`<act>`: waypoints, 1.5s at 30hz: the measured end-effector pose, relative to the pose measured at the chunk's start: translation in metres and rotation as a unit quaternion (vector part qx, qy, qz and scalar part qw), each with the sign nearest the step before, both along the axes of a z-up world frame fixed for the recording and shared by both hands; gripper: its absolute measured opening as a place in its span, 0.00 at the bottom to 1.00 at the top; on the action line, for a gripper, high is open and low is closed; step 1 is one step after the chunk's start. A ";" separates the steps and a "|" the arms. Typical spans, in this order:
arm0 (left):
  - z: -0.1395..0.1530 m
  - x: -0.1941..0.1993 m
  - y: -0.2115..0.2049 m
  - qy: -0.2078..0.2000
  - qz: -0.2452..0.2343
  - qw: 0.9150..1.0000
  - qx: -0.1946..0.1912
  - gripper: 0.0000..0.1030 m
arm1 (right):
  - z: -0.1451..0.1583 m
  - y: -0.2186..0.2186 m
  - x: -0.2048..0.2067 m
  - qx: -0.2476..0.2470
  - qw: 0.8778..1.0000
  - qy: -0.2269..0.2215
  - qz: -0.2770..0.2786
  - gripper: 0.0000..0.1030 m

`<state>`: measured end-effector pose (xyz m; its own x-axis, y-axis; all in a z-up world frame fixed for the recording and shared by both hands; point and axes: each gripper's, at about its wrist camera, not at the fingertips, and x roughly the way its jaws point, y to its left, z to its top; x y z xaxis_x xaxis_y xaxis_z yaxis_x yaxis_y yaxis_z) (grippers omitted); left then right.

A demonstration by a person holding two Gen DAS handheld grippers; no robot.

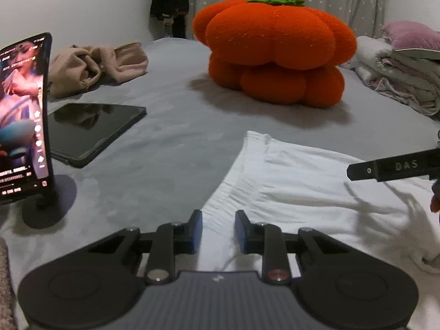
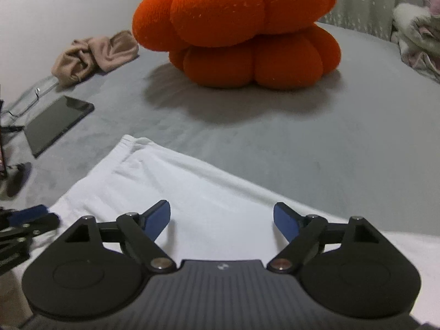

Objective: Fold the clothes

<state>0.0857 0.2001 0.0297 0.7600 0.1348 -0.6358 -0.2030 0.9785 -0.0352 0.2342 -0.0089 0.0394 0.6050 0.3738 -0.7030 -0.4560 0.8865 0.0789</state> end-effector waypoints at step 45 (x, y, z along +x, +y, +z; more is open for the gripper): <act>-0.007 0.006 0.017 0.010 0.007 0.999 -0.030 0.27 | 0.065 0.028 -0.044 -0.038 0.997 -0.055 0.049 0.04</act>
<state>0.0916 0.2169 0.0227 0.7455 0.1060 -0.6581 -0.2181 0.9717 -0.0905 0.1901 0.0188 0.1045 0.6426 0.3831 -0.6636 -0.5434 0.8384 -0.0422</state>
